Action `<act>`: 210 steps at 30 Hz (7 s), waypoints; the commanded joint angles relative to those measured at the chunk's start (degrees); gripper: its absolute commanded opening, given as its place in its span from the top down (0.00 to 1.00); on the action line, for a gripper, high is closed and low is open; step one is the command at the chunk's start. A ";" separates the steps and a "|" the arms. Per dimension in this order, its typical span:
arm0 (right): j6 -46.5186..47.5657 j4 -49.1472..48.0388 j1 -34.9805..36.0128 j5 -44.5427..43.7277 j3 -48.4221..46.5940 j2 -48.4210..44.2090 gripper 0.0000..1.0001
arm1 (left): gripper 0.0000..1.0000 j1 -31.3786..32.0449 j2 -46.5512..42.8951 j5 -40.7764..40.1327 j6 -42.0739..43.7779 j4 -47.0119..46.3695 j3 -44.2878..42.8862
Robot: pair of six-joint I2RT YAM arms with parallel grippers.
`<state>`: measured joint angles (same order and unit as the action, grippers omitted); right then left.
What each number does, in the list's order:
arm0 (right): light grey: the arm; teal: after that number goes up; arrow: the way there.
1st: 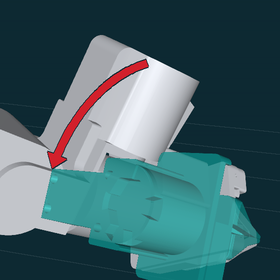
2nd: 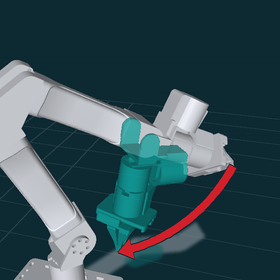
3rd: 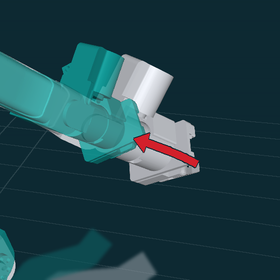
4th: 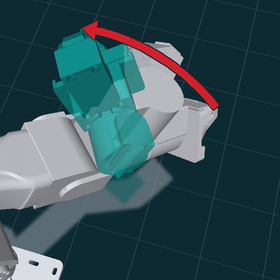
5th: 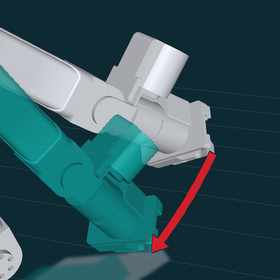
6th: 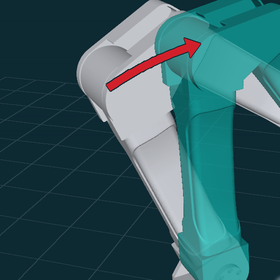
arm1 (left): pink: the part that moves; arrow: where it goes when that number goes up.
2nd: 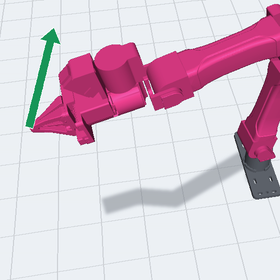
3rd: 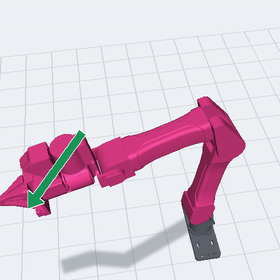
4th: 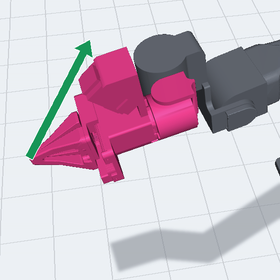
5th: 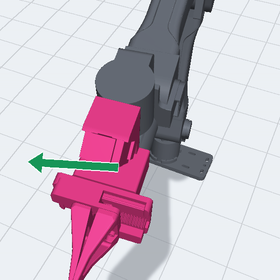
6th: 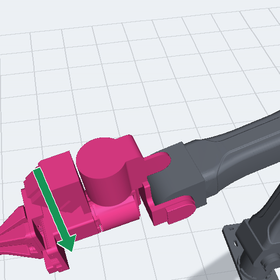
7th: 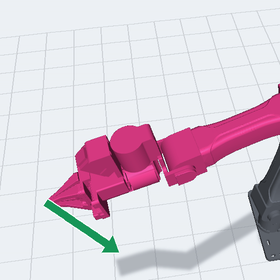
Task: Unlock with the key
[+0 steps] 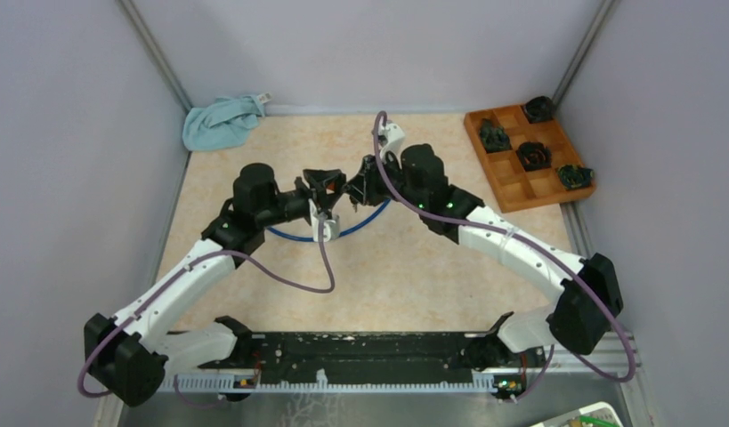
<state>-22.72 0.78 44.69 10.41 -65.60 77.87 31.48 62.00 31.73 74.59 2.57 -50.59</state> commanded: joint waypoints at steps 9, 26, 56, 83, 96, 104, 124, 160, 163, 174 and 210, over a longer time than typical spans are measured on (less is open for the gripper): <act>-1.88 -0.94 -4.05 8.95 4.87 -9.90 0.52 | 1.00 2.00 -2.71 4.04 0.71 -6.82 0.24; -1.01 1.26 -4.17 10.62 2.54 -8.09 0.76 | 1.00 2.00 -2.85 5.05 3.01 -5.36 0.60; -1.09 0.55 -7.50 16.51 -0.08 -8.06 0.68 | 1.00 2.01 -3.26 5.55 4.69 -4.12 1.32; -4.83 -4.70 -7.42 21.22 -1.78 -1.72 1.00 | 1.00 2.00 -3.46 5.44 5.41 -4.15 1.06; -29.41 -18.40 -7.42 23.19 5.71 -1.11 1.00 | 1.00 2.00 -4.93 8.29 12.91 -16.61 7.61; -27.83 -11.33 -7.94 19.24 4.78 -2.83 1.00 | 1.00 2.02 -5.97 8.81 17.05 -15.91 9.39; 1.91 -14.32 -2.12 8.70 8.63 -6.05 0.44 | 1.00 2.00 -2.23 6.15 1.97 -8.98 1.10; -7.20 -19.38 -10.15 15.40 14.23 3.16 1.00 | 0.03 -11.18 11.10 3.27 -11.49 37.87 -19.27; -6.75 -20.11 -10.15 20.82 12.62 3.87 1.00 | 0.11 -11.22 9.36 10.09 -9.80 39.92 -17.36; -3.49 -16.84 -6.28 28.75 5.21 6.66 1.00 | 0.30 -10.41 12.70 19.64 -4.68 48.09 -17.47; -31.75 -27.20 -7.90 33.70 6.55 17.80 1.00 | 0.35 -8.21 1.28 0.32 -2.49 18.18 -1.61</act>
<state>-54.17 -28.62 37.76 41.87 -59.35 94.15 23.49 63.29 34.02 70.78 22.61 -50.52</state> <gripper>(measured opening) 0.264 0.639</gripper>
